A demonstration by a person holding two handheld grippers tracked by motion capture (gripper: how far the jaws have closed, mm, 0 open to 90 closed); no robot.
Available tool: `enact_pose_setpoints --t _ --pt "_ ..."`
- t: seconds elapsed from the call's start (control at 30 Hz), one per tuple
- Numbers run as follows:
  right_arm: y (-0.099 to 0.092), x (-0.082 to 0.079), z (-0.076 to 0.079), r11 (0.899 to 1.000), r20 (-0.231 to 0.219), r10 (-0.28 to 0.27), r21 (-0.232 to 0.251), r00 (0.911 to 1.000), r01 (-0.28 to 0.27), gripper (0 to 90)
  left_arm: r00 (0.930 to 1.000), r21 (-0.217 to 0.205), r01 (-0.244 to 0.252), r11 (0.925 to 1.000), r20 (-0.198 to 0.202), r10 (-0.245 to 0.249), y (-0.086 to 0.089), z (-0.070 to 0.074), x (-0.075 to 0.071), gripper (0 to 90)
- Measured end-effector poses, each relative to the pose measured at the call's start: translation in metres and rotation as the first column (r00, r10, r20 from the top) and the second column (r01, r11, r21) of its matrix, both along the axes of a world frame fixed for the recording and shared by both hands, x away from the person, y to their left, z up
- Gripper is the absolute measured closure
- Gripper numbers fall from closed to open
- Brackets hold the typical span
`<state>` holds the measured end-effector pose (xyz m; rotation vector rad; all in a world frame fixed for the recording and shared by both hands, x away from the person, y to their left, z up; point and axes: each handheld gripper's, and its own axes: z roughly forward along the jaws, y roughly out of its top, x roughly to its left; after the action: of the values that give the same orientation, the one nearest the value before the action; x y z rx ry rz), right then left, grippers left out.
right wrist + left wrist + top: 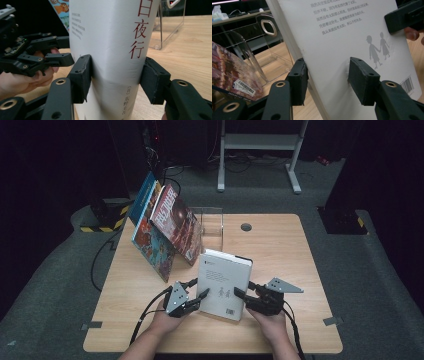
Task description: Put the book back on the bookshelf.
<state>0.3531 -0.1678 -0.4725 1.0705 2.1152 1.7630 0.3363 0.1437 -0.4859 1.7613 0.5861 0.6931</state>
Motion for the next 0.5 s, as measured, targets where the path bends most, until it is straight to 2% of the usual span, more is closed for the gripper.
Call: enact_pose_setpoints --t 0.2,0.23,0.5 --pt "-0.002 -0.002 -0.0021 1.0 0.003 0.007 0.015 1.0 -0.007 47.3 1.0 -0.007 -0.007 1.0 -0.006 0.007 -0.0003 -0.0008 0.0001 50.4" --pt "-0.0028 -0.0027 -0.0029 1.0 0.011 0.013 0.015 0.9998 -0.014 47.8 0.9998 -0.019 -0.001 0.9998 -0.02 0.0 0.0009 -0.0016 0.0013 50.5" --pt "-0.0023 -0.0046 -0.0033 1.0 0.027 0.017 0.015 0.9995 -0.018 48.5 0.9996 -0.024 -0.022 0.9995 -0.016 0.021 0.0015 -0.0031 0.0012 48.9"
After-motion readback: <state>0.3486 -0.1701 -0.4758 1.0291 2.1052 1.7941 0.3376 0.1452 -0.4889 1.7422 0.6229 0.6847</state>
